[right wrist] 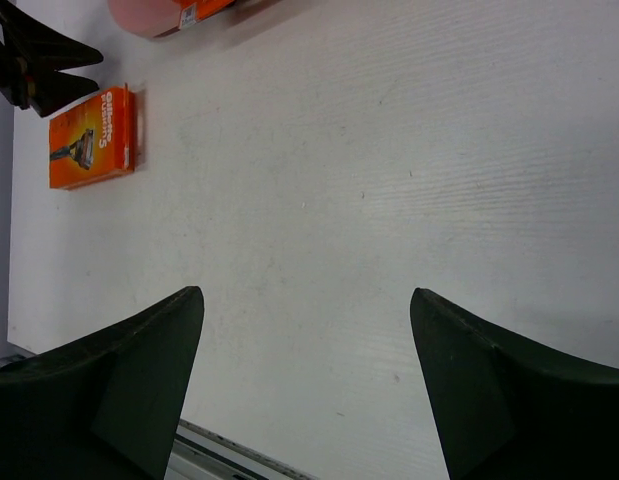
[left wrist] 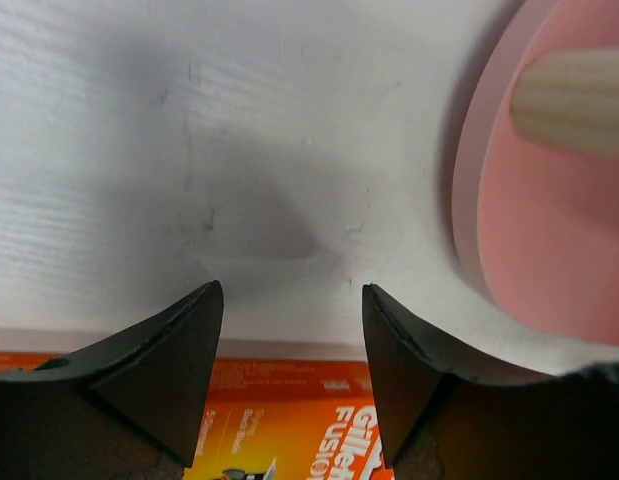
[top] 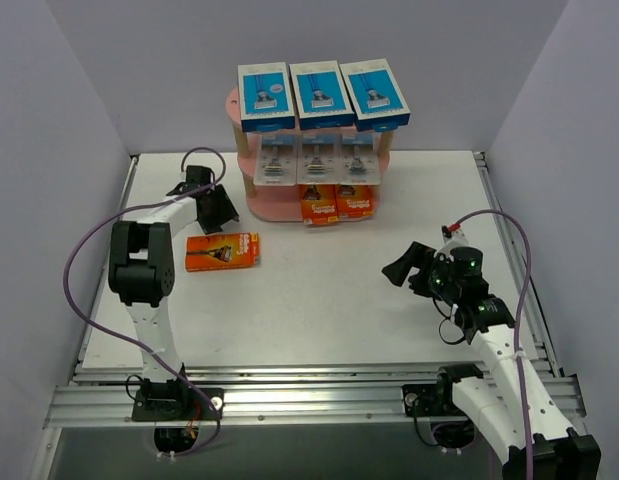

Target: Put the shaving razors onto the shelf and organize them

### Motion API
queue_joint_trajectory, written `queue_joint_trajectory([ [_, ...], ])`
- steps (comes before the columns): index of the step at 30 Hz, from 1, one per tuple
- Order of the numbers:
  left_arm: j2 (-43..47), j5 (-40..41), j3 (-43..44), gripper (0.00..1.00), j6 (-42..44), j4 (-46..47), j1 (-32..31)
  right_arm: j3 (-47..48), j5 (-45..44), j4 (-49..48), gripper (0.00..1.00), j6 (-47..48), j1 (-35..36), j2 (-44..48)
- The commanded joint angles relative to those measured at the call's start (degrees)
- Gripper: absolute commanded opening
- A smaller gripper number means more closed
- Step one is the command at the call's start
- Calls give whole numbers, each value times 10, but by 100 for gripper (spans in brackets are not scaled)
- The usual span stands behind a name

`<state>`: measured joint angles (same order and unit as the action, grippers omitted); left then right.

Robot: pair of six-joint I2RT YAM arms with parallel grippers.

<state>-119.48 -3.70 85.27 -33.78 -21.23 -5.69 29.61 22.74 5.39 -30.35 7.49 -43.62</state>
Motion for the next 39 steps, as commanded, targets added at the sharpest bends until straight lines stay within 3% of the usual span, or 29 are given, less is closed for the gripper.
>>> queue_joint_trajectory([
  [1,35,-12,-57,66,6,0,-17,-7,3,15,79,-1,9,19],
  [8,108,-38,-157,67,-31,16,-99,-24,6,24,76,-10,27,51],
  [13,172,-108,-256,67,-66,81,-114,-41,4,20,73,-17,58,50],
  [18,264,-135,-320,67,-73,80,-126,-47,3,9,71,-30,82,50],
  [24,447,-95,-284,74,-23,17,-99,-66,-16,-49,69,-80,131,31],
  [28,528,-42,-204,82,48,-33,-88,-66,-87,-123,68,-119,230,-33],
  [29,549,-23,-194,91,75,-44,-84,-54,-104,-129,68,-124,250,-48],
  [31,568,16,-187,97,99,-61,-73,-39,-137,-148,68,-139,290,-98],
  [34,597,76,-203,94,121,-69,-58,1,-178,-172,68,-161,359,-167],
  [39,644,55,-268,94,102,-53,-7,81,-225,-204,67,-193,475,-302],
])
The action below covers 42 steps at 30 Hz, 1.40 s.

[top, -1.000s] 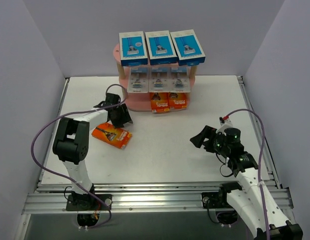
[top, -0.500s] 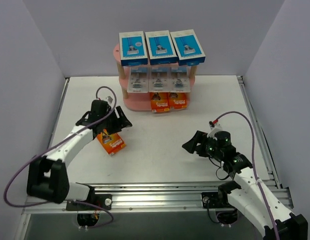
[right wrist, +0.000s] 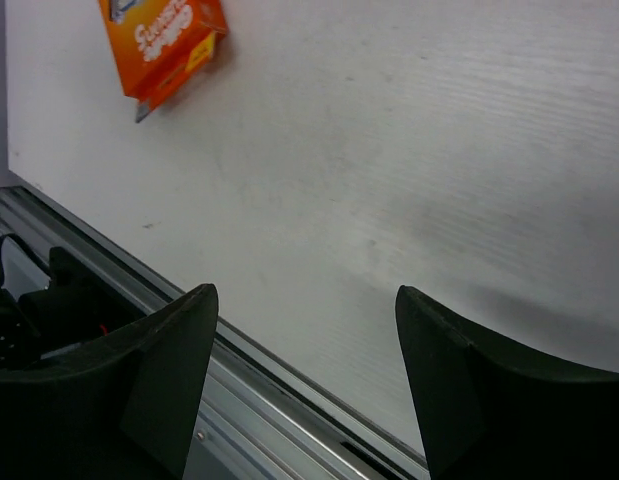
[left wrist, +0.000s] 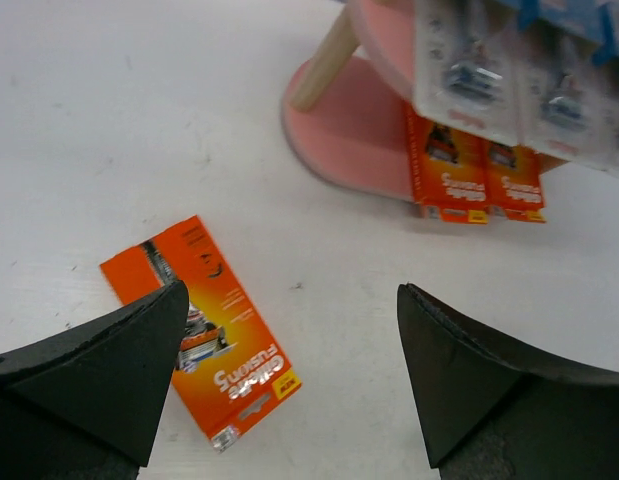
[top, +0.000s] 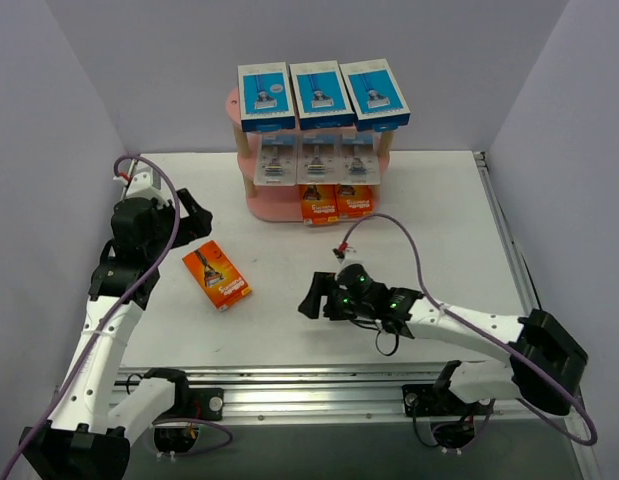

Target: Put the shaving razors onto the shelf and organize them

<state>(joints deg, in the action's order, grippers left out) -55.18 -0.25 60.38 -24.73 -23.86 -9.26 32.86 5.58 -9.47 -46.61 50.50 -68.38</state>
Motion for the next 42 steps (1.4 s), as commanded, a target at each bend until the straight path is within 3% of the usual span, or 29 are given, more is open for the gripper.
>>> queue_joint_trajectory([
  [1,2,25,-19,94,13,-25,31,71,-72,-73,67,-47,56,-74],
  [7,9,24,-17,94,2,-33,60,116,-106,-166,56,-116,93,-200],
  [18,34,44,-22,94,-1,-34,54,234,-77,-254,49,-181,93,-391],
  [37,56,51,-22,94,3,-34,47,305,-77,-252,38,-212,69,-483],
  [42,58,52,-21,94,6,-35,41,307,-73,-266,25,-221,68,-497],
])
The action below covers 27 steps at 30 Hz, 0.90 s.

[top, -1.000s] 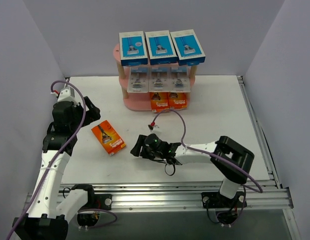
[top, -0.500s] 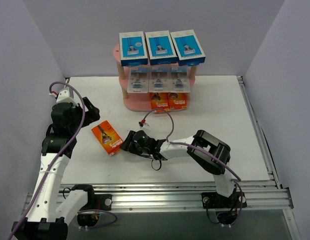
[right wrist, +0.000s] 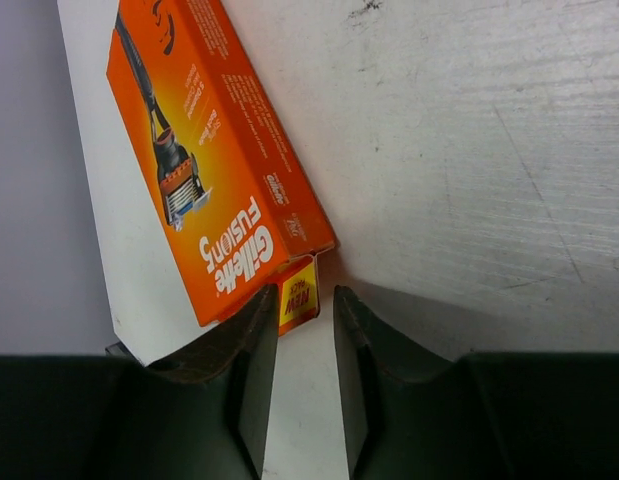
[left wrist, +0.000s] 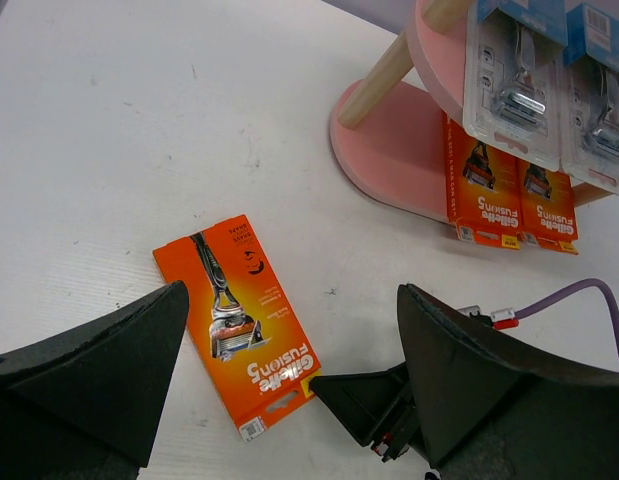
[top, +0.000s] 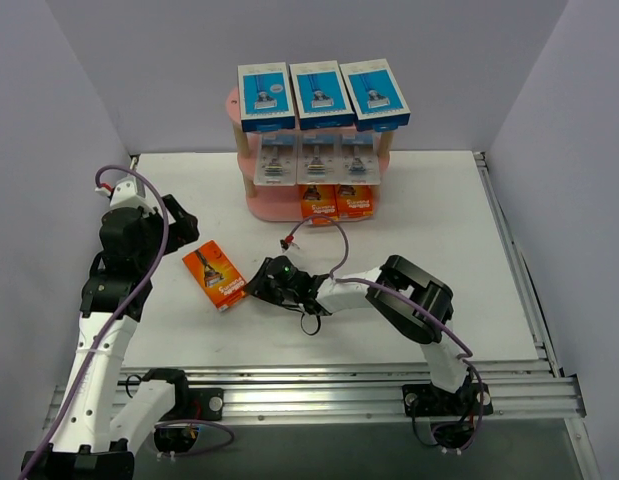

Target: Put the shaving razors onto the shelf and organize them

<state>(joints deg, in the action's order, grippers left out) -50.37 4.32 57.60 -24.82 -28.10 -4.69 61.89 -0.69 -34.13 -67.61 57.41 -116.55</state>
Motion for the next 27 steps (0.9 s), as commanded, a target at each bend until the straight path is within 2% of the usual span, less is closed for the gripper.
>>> queue_joint_trajectory([
  [1,11,12,8,94,8,6,-5,17,-10,-23,23,-11,-1,-16],
  [10,19,25,7,94,15,4,-16,14,-7,-35,16,-19,0,-26],
  [13,19,31,7,94,17,3,-21,7,-3,-51,8,-28,0,-28],
  [14,19,32,8,94,17,3,-21,6,-2,-59,0,-29,0,-27],
  [27,15,30,5,94,29,5,-33,-89,-33,-103,0,-48,-13,79],
])
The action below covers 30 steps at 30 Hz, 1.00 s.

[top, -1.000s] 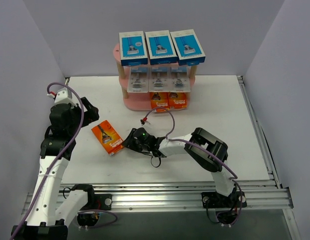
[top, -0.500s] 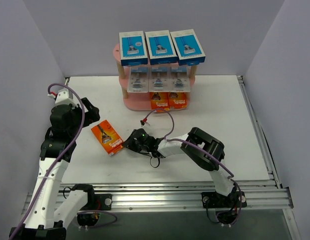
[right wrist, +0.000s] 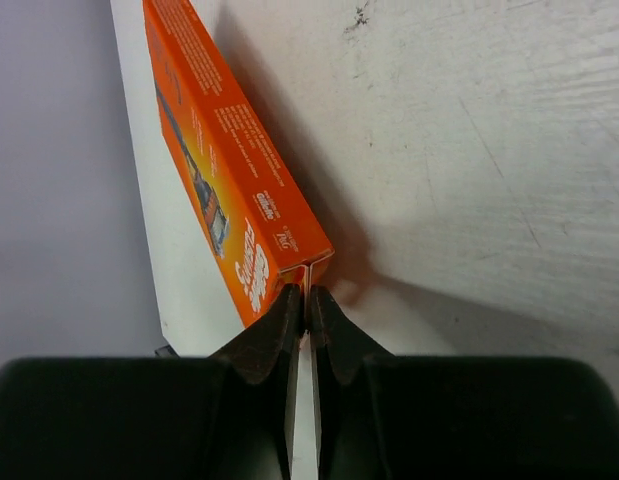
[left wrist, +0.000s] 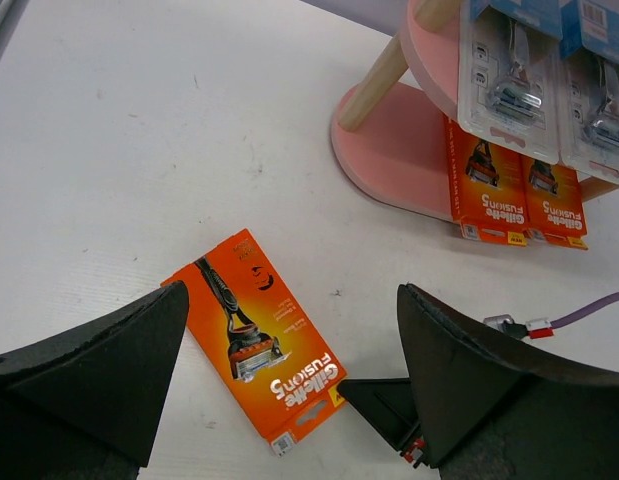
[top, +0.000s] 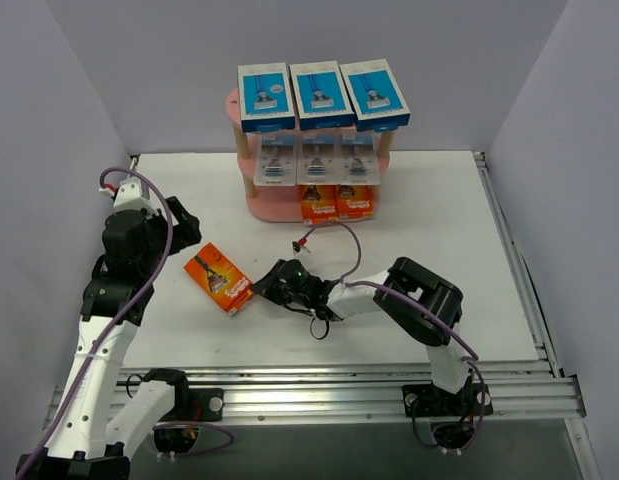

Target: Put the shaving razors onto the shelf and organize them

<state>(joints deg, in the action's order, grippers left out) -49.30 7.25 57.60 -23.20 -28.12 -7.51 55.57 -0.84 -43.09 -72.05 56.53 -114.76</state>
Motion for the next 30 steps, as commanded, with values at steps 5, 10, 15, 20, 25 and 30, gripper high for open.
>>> queue_joint_trajectory([
  [5,-1,-13,0,94,10,12,-22,-100,-57,-57,0,-40,-5,135],
  [10,-33,-30,4,94,-14,10,-54,-194,-106,-75,0,-88,-4,209],
  [15,-32,-151,-35,94,-81,22,-45,-256,-148,-59,0,-106,-3,278],
  [20,-9,-333,-128,95,-226,83,-15,-315,-209,-43,0,-134,0,352],
  [25,48,-442,-284,98,-442,246,-18,-350,-253,-45,0,-155,7,407],
  [30,104,-414,-337,98,-509,272,-43,-371,-294,-36,0,-178,16,433],
])
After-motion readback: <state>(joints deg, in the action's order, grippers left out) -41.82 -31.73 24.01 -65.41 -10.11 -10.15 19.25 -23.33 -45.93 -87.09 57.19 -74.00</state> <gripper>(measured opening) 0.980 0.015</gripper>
